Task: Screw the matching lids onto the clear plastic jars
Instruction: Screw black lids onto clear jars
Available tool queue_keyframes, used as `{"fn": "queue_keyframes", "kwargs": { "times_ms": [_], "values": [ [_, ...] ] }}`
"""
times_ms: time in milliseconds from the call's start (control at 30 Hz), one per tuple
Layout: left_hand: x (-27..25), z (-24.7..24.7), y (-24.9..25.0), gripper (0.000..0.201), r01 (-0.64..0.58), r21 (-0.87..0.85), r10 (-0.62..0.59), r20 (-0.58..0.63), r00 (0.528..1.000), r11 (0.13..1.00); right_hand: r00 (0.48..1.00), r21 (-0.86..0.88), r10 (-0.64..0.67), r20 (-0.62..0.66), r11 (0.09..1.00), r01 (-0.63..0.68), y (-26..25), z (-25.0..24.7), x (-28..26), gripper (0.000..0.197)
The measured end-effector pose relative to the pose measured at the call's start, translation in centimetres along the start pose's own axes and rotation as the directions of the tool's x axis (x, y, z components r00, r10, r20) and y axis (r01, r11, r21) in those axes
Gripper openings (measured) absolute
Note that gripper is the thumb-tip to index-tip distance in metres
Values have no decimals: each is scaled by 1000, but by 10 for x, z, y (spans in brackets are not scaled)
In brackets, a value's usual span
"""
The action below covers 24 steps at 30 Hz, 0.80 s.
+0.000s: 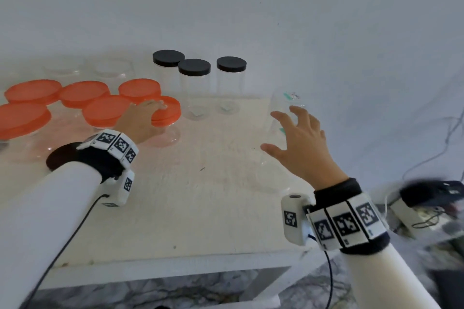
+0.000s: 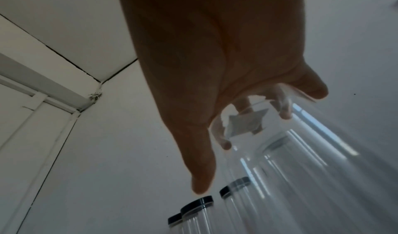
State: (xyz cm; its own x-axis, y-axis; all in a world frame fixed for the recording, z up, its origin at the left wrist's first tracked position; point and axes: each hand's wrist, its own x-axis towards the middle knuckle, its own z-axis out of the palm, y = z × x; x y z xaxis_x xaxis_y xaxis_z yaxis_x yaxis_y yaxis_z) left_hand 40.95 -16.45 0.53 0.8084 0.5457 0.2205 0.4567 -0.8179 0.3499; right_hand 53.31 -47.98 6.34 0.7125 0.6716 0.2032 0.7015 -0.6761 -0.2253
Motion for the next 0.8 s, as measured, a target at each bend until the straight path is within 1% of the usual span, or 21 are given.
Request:
{"fn": "queue_keyframes", "kwargs": {
  "times_ms": [100,167,233,267,333,400,467,533,567,633,700,800],
  "values": [
    [-1,-2,2,61,2,31,-3,28,1000,1000,998,-42,2,62,999,1,-1,-2,2,70],
    [-2,-4,0,64,-9,66,4,80,997,998,998,-20,-13,65,1000,14,-5,-5,3,71],
    [-5,-6,-3,67,-30,57,24,103,994,998,997,25,-47,64,999,45,-13,-7,4,72],
    [-8,-8,-4,68,-46,24,44,87,995,999,995,55,-74,71,996,70,-18,-8,4,75],
    [-18,-14,-9,66,-81,-65,82,16,997,995,984,125,-154,85,982,143,-30,-10,4,82],
    [-31,-23,-17,59,-112,-136,102,-79,992,984,964,201,-247,100,954,224,-44,-12,5,88],
    [-46,-34,-27,52,-115,-150,86,-187,979,982,939,281,-322,121,918,279,-58,-11,8,87],
    [-62,-46,-41,46,-57,-119,27,-239,971,991,921,340,-371,122,887,312,-71,-7,11,85],
    [-69,-50,-49,44,-18,-101,-8,-245,969,995,915,354,-387,117,877,326,-76,-4,13,85],
    [-82,-56,-69,39,54,-78,-70,-220,973,995,908,361,-405,104,866,346,-85,5,17,86],
    [-92,-57,-90,37,125,-62,-134,-155,979,990,908,377,-411,83,856,353,-92,15,22,83],
    [-100,-55,-111,45,231,-1,-231,3,973,973,915,449,-400,51,828,336,-100,30,29,75]
  ]
}}
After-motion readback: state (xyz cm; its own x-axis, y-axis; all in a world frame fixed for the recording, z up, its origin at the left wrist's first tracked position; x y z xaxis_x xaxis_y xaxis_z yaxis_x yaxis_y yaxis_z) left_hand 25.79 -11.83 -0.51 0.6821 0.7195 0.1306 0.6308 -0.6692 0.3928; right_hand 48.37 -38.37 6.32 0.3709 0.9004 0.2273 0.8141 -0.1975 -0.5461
